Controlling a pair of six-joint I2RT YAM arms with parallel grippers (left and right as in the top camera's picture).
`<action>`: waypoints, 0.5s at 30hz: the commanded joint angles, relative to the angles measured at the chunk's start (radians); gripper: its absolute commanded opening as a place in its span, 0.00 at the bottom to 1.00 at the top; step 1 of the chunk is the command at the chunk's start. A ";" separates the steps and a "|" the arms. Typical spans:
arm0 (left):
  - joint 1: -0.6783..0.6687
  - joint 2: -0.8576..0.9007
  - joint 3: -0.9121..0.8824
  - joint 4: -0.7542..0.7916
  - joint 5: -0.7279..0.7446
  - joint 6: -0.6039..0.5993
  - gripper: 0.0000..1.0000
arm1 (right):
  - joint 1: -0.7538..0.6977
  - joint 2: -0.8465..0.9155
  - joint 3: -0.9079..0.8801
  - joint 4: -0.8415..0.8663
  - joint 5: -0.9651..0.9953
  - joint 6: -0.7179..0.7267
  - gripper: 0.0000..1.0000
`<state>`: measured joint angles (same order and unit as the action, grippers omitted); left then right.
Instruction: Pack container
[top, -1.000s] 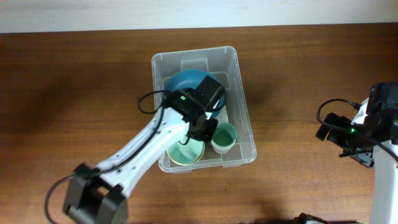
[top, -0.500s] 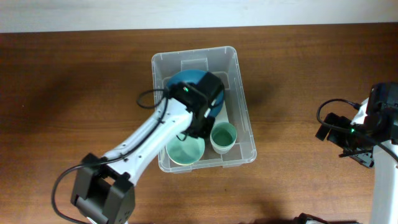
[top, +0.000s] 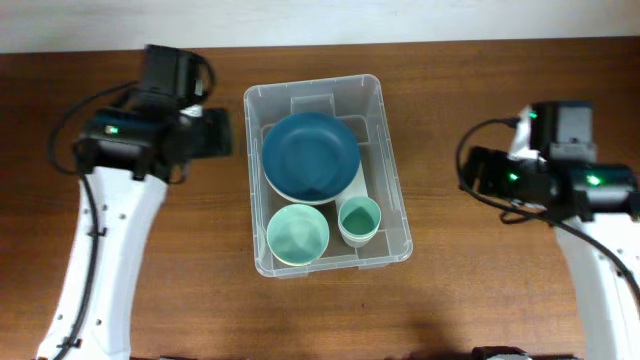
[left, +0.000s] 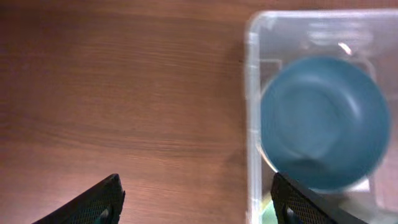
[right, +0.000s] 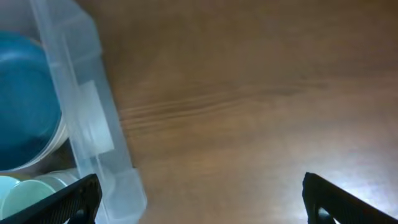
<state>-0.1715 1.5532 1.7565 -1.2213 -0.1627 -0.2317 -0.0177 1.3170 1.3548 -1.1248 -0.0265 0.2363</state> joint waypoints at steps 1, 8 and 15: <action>0.086 0.036 0.006 0.008 0.087 -0.006 0.78 | 0.051 0.124 0.008 0.000 0.016 0.008 0.99; 0.101 0.210 -0.008 -0.022 0.097 -0.006 0.31 | 0.057 0.344 0.008 -0.056 0.023 0.067 0.83; 0.100 0.408 -0.008 0.012 0.100 -0.005 0.01 | 0.058 0.352 0.007 -0.156 -0.031 -0.008 0.55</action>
<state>-0.0715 1.8919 1.7531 -1.2259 -0.0776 -0.2348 0.0319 1.6691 1.3560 -1.2503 -0.0257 0.2737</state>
